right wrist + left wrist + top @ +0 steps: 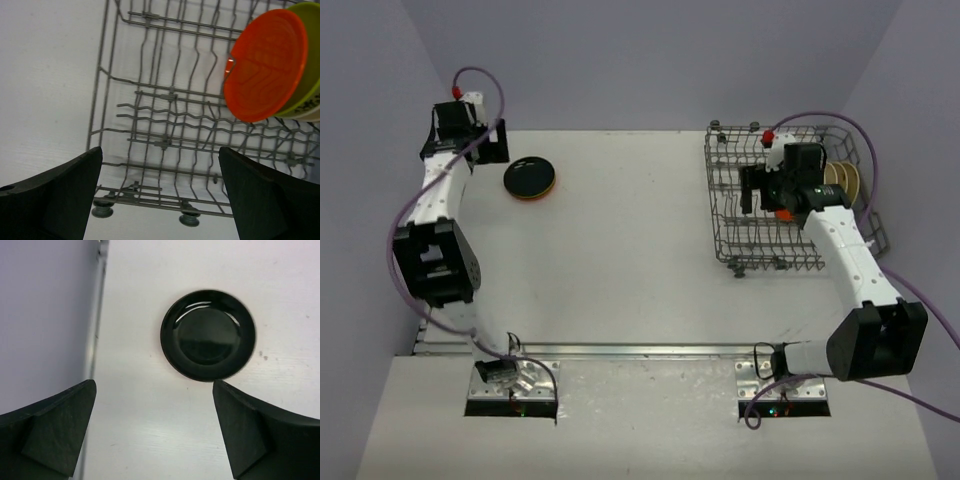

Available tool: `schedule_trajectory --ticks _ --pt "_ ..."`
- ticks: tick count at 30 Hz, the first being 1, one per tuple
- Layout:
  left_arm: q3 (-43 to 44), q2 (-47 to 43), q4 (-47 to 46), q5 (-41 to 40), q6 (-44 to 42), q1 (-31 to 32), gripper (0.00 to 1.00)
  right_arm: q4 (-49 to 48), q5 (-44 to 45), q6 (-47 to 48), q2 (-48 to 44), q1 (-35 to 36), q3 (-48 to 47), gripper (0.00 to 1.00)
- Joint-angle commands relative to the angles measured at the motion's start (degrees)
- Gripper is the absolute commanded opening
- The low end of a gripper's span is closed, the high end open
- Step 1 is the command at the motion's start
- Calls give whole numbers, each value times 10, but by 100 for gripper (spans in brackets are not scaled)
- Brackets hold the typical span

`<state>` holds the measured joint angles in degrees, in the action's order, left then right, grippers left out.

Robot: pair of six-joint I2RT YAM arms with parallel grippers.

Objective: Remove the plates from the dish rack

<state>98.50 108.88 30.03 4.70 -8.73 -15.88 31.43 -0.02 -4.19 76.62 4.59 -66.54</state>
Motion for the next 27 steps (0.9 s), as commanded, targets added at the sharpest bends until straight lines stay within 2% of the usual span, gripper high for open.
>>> schedule_trajectory --ticks 1,7,13,27 --pt "-193 -258 -190 -173 -129 146 100 -17 55 44 56 -52 -54 99" --pt "-255 -330 -190 -235 -140 272 100 -17 40 80 130 -120 -116 99" --pt "-269 -331 -197 -289 -140 341 100 -33 16 104 187 -141 -145 99" --pt "-284 -329 -204 -297 -127 357 100 -53 7 124 260 -145 -193 95"
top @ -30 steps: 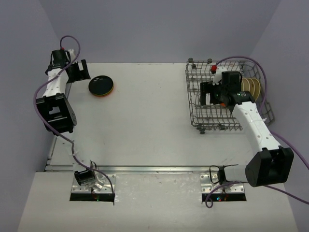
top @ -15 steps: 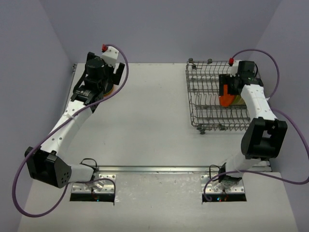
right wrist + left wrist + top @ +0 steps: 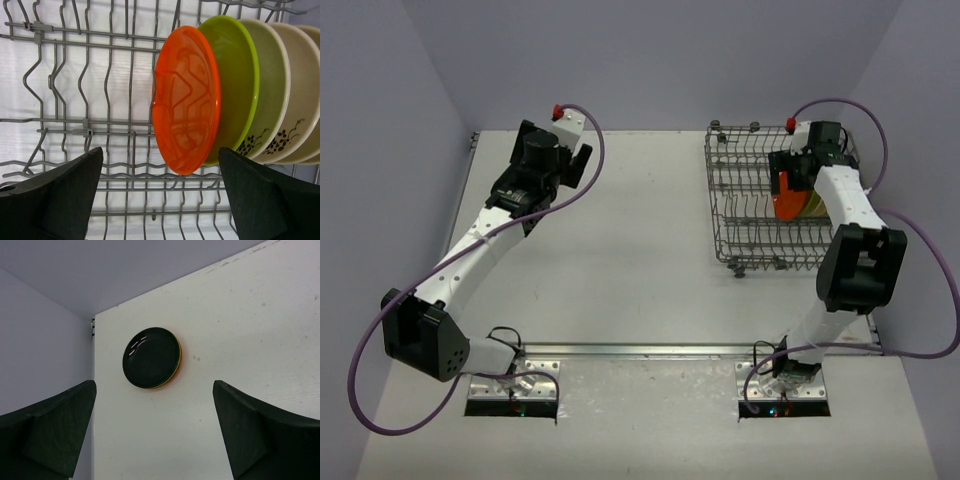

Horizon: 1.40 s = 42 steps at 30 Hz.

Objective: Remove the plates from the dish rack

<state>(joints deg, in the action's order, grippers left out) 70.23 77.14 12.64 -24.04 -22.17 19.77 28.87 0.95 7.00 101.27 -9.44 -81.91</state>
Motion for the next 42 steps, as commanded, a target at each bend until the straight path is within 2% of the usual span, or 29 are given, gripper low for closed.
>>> schedule_trajectory --ticks 1,10,16,18,21,24,31,38,41,42 --pt "-1 -11 -30 -10 7 1 100 -28 -1 13 16 -5 -45 95" --pt "-1 -13 -31 -6 7 1 100 -31 10 19 64 -6 -83 87" --pt "-2 -12 -32 -5 7 1 100 -31 8 16 69 -8 -86 55" --pt "-4 -13 -33 -5 9 1 100 -31 7 10 60 -8 -83 36" --pt "-4 -12 -33 -4 14 1 100 -31 14 12 51 -8 -79 14" --pt "-3 -11 -33 -3 18 1 100 -30 27 23 43 -8 -80 0" --pt "8 -6 -30 -7 30 0 100 -30 34 44 -14 -6 -87 0" --pt "48 9 2 8 70 0 100 1 -5 49 -69 -1 -164 0" --pt "75 10 38 63 96 -1 100 25 -57 35 -86 1 -191 0" --pt "80 4 50 111 104 -2 100 38 -95 27 -99 1 -195 0"
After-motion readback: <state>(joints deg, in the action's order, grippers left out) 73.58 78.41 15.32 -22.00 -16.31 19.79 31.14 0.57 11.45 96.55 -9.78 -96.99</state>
